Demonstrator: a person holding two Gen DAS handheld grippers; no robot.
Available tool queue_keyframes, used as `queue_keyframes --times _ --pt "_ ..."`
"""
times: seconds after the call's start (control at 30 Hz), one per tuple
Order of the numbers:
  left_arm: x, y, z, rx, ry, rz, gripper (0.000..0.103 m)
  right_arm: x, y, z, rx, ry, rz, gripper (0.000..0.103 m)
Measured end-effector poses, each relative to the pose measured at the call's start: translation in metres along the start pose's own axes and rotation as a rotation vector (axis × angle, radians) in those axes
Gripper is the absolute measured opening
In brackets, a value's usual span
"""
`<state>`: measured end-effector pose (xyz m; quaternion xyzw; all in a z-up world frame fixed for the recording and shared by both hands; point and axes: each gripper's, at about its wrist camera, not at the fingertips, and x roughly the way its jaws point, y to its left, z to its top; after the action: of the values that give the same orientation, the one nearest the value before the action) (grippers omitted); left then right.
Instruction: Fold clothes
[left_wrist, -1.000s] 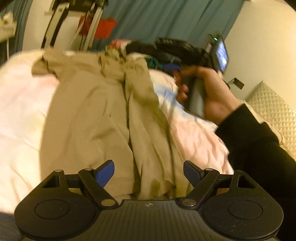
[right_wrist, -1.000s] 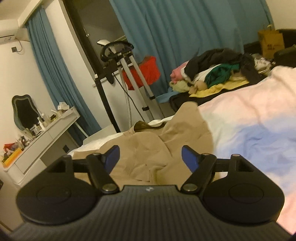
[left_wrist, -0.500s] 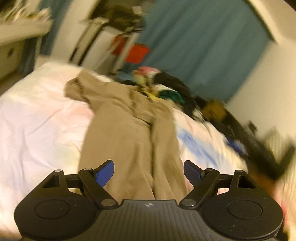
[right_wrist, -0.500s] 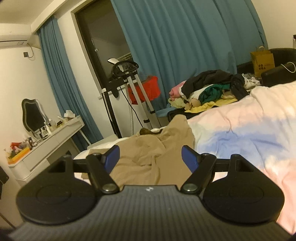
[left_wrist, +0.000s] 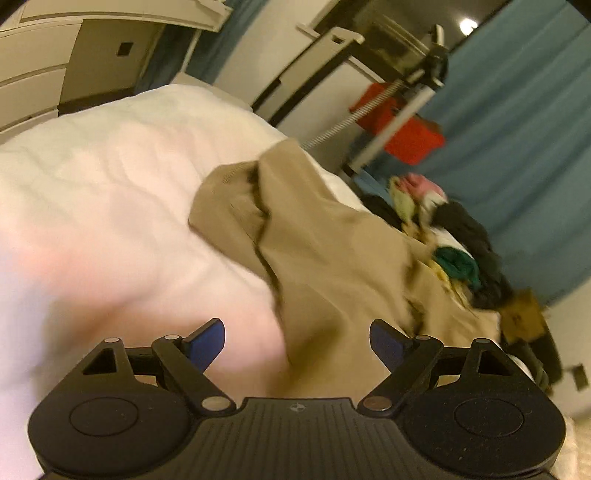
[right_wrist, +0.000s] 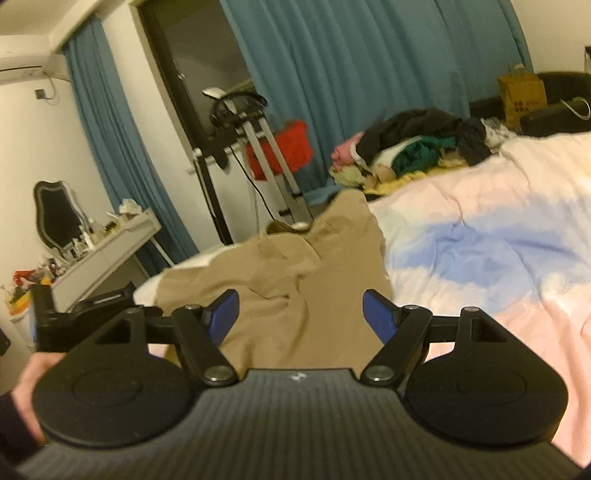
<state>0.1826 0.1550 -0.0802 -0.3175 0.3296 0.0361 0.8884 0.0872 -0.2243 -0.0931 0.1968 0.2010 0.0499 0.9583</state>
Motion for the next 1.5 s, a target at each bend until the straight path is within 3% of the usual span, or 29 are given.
queue_keyframes --times 0.17,0.33,0.47,0.5,0.57,0.73,0.93,1.1,1.27,1.33,1.4,1.5 --pt "0.053 0.016 0.015 -0.049 -0.135 0.009 0.085 0.028 -0.014 -0.006 0.053 0.067 0.006 0.077" --pt "0.085 0.009 0.037 -0.017 -0.2 -0.101 0.066 0.053 -0.029 -0.009 0.084 0.097 -0.009 0.076" --pt "0.104 0.004 0.049 -0.015 -0.211 -0.089 0.029 0.082 -0.045 -0.013 0.145 0.147 -0.037 0.077" --pt "0.107 0.001 0.052 0.015 -0.21 -0.093 0.014 0.086 -0.047 -0.013 0.162 0.153 -0.033 0.077" --pt "0.109 -0.008 0.058 0.086 -0.202 -0.131 0.009 0.093 -0.05 -0.014 0.192 0.164 -0.023 0.077" --pt "0.091 -0.064 0.064 0.351 -0.228 -0.096 0.008 0.083 -0.051 -0.006 0.207 0.125 -0.003 0.076" --pt "0.051 -0.168 0.035 0.646 -0.248 -0.106 0.008 0.06 -0.06 0.005 0.267 0.092 0.005 0.077" --pt "0.044 -0.255 -0.025 0.805 -0.197 -0.15 0.008 0.044 -0.066 0.008 0.284 0.074 0.01 0.077" --pt "0.084 -0.301 -0.1 0.875 -0.101 -0.18 0.01 0.042 -0.076 0.008 0.301 0.08 0.011 0.077" --pt "0.106 -0.303 -0.123 0.873 -0.058 -0.188 0.019 0.041 -0.081 0.006 0.297 0.077 -0.002 0.077" --pt "0.12 -0.297 -0.137 0.851 -0.019 -0.202 0.042 0.041 -0.088 0.003 0.307 0.08 -0.01 0.077" --pt "0.129 -0.285 -0.145 0.83 0.023 -0.21 0.06 0.046 -0.098 -0.001 0.335 0.091 -0.013 0.077"
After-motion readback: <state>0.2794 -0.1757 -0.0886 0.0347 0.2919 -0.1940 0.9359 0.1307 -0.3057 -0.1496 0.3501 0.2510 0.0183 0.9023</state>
